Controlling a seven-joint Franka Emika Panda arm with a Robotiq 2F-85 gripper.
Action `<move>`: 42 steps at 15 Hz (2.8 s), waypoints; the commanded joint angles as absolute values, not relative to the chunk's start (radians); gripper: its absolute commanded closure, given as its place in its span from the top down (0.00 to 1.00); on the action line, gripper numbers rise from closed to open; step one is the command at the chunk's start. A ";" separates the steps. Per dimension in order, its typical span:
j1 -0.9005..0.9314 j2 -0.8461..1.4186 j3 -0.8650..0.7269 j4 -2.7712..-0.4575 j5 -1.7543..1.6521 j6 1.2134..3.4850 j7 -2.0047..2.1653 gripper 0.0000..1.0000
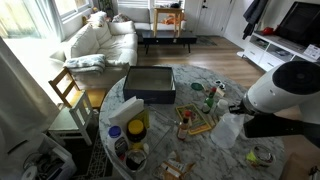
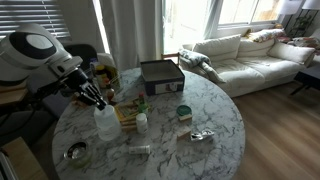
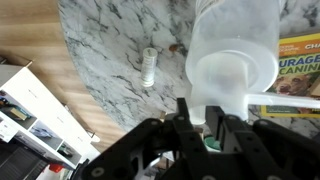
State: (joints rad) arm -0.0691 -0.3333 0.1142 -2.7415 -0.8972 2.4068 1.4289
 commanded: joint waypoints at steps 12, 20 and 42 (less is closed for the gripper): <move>-0.090 -0.319 0.040 -2.747 -0.652 2.400 1.294 1.00; -0.124 -0.298 0.004 -2.746 -0.526 2.425 1.257 1.00; -0.183 -0.329 0.012 -2.734 -0.169 2.464 1.078 1.00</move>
State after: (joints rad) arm -0.1600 -0.2985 -0.0075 -2.7324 -0.1605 2.4985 1.0731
